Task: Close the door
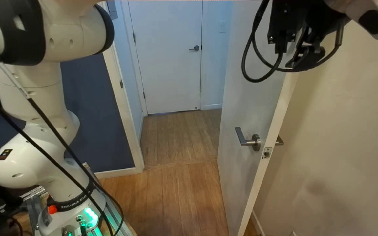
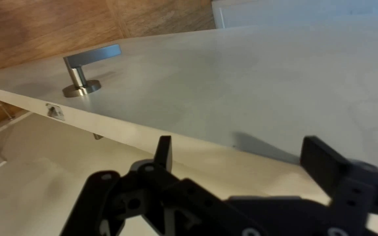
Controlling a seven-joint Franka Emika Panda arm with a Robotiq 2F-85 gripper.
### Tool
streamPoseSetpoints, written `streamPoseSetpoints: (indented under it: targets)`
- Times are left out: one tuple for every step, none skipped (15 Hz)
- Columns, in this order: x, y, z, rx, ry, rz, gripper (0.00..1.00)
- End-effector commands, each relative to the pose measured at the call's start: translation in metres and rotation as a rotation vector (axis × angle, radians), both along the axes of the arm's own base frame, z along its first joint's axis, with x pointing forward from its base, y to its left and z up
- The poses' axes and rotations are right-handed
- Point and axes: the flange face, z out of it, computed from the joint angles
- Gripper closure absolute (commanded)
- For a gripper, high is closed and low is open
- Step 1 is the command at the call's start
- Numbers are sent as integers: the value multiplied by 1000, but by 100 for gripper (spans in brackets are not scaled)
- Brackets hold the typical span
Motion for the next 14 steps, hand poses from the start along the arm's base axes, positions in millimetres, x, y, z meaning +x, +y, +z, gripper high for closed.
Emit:
streamPoseSetpoints:
  targets:
    - [-36,11,-2,-67,86,45,0]
    - [-46,11,-1,-89,98,44,0]
    - [-58,10,-1,-106,98,43,0]
    - [-67,9,0,-110,90,39,0]
    - [-77,7,3,-107,65,22,0]
    - [-83,3,8,-81,20,-13,0]
    - [-86,-2,11,-65,-30,-56,0]
    - [-87,-3,14,-45,-56,-80,0]
    - [-85,-7,18,-37,-108,-114,0]
    - [-82,-11,20,-44,-156,-137,0]
    - [-79,-13,21,-30,-202,-157,0]
    - [-72,-15,21,-31,-234,-169,0]
    - [-67,-15,20,-24,-260,-180,0]
    - [-60,-15,19,-21,-290,-189,0]
